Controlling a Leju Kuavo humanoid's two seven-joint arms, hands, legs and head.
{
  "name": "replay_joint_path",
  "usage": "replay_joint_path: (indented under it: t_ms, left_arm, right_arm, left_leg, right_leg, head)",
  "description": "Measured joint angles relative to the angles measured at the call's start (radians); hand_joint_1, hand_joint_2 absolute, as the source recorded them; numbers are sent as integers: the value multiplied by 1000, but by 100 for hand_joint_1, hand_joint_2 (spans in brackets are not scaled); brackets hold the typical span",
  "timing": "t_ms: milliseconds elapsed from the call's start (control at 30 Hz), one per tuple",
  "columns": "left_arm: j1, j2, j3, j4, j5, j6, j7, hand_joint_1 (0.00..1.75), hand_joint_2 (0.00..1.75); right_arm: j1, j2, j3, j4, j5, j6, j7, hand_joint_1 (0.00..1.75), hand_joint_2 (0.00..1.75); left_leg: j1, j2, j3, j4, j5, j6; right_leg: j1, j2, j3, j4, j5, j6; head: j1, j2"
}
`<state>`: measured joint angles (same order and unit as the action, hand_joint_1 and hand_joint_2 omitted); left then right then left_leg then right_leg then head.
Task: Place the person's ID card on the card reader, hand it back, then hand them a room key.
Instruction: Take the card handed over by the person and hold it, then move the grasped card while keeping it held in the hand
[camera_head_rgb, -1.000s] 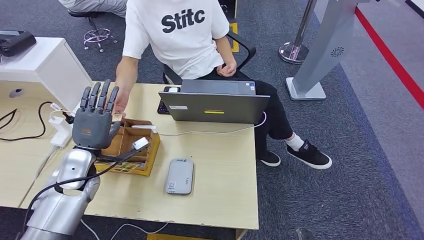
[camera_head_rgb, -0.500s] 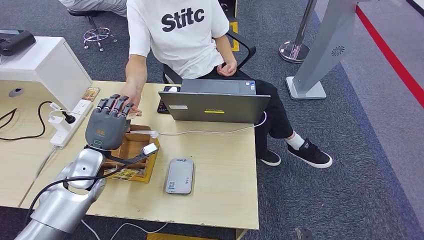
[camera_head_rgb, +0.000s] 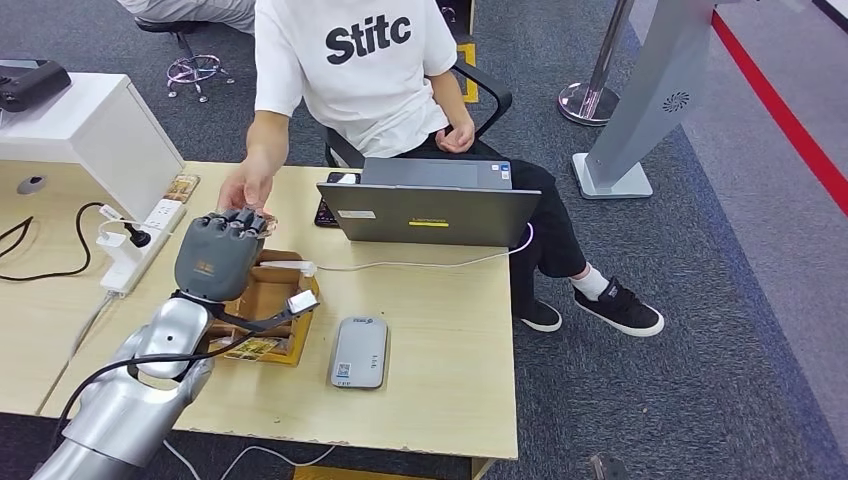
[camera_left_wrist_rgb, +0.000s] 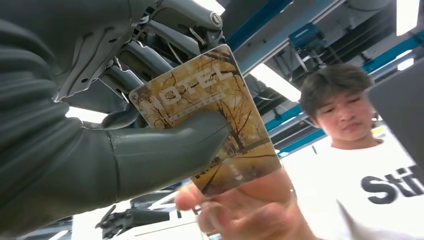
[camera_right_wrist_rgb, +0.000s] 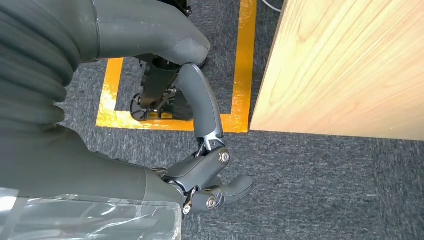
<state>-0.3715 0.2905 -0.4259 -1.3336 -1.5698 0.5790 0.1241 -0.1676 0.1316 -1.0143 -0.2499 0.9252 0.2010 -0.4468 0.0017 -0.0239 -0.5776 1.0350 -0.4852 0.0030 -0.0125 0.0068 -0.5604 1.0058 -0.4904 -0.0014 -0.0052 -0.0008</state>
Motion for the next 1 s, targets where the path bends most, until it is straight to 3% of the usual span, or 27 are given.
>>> replay_joint_path:
  t_ms: [167, 333, 633, 1000]
  left_arm:
    - [32, -52, 28, 8, 20, -47, -220, 175, 175]
    - [51, -79, 27, 66, 76, -109, -316, 175, 175]
    - [34, -88, -29, 177, 148, -191, -340, 175, 175]
    - [32, -87, -73, 247, 154, -162, -333, 175, 175]
  right_arm:
    - [0, 0, 1, 0, -16, -2, -4, 0, 175]
    - [2, 0, 1, 0, -30, -2, -8, 0, 175]
    - [7, 0, 1, 0, -38, -4, -14, 0, 175]
    - [8, 0, 7, 0, -44, -6, -12, 0, 175]
  left_leg:
    - [0, 0, -1, 0, 0, 0]
    - [0, 0, -1, 0, 0, 1]
    - [0, 1, 0, 0, 0, 0]
    - [0, 1, -1, 0, 0, 0]
  right_leg:
    - [0, 0, 0, 0, 0, 0]
    - [0, 0, -1, 0, 0, 0]
    - [0, 1, -1, 0, 0, 0]
    - [0, 1, -1, 0, 0, 0]
  head:
    - [0, 0]
    - [0, 0]
    - [0, 0]
    - [0, 0]
